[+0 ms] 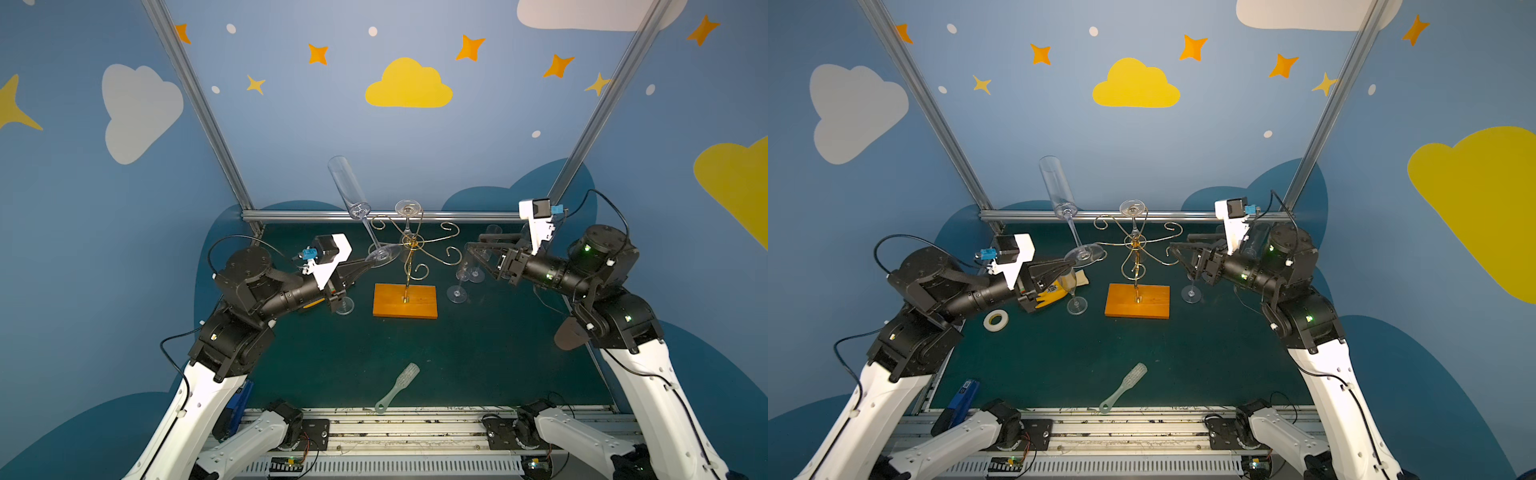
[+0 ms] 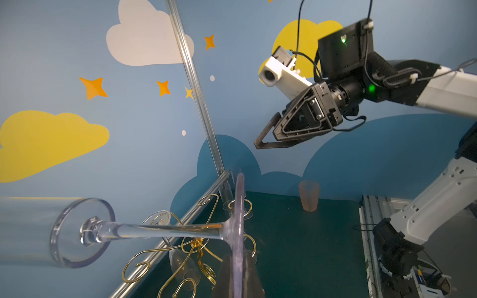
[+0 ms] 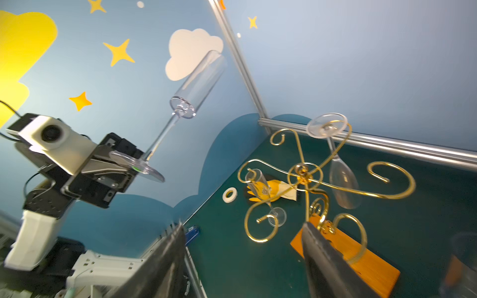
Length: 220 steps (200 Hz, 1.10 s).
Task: Take the wine glass off the wine glass rack
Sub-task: Pick up the wine glass from the wine glass rack.
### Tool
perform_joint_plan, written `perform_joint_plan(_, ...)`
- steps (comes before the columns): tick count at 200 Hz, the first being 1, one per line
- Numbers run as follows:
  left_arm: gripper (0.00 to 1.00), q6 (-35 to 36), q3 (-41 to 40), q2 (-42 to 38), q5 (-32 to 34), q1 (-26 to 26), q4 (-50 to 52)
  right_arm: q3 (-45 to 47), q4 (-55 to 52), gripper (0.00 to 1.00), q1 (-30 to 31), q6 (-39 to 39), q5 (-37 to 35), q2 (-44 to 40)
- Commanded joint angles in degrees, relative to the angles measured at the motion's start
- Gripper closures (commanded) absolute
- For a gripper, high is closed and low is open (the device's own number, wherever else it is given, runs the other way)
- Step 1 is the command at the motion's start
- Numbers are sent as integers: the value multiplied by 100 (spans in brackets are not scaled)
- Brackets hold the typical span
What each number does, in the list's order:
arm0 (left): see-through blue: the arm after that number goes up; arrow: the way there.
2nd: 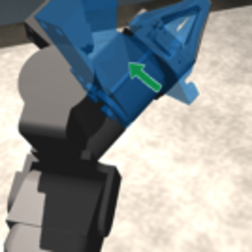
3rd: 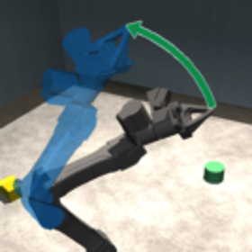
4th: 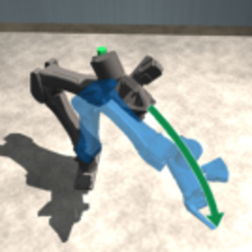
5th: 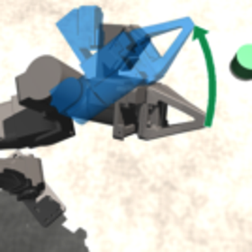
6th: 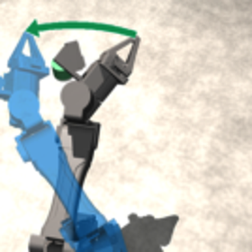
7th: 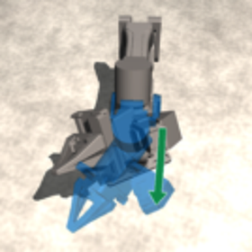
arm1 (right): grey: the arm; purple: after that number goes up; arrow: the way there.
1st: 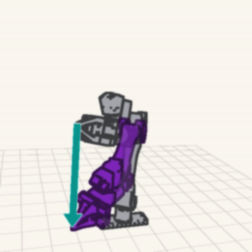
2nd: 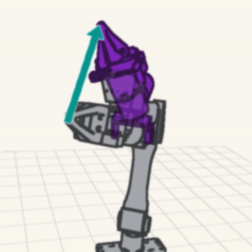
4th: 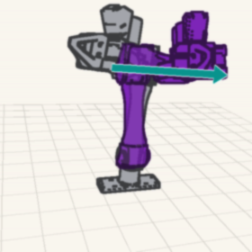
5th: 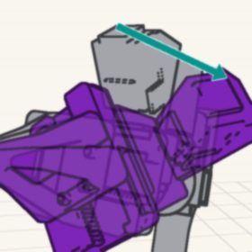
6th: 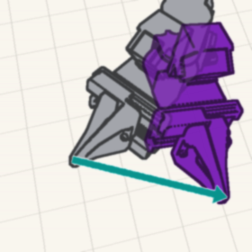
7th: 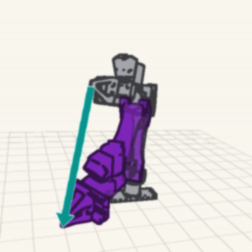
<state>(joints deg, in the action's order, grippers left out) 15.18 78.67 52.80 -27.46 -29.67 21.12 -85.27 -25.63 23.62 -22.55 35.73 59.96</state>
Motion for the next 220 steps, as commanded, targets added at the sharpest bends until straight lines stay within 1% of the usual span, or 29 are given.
perform_joint_plan(1,97,858,255,30,511,-406,158,-412,-153,30,218,-165,431,300)
perform_joint_plan(45,97,1645,300,208,1317,-1207,249,-947,120,31,511,-521,892,745)
perform_joint_plan(57,97,1800,288,263,1369,-1387,206,-1034,204,31,564,-645,1024,842)
perform_joint_plan(62,97,1853,296,295,1564,-1451,197,-1070,217,31,586,-669,1068,878)
perform_joint_plan(95,97,2254,342,479,1888,-1865,143,-1192,166,32,760,-696,1206,1054)
perform_joint_plan(146,97,2623,306,607,2094,-2127,8,-1106,67,34,980,-637,1264,1162)
perform_joint_plan(161,97,2736,294,648,2151,-2228,36,-1114,50,37,1020,-637,1294,1238)
perform_joint_plan(186,97,2989,280,697,2422,-2428,84,-1125,23,39,1109,-638,1305,1369)
perform_joint_plan(220,97,3136,269,709,2613,-2568,119,-1113,31,44,1202,-637,1253,1502)
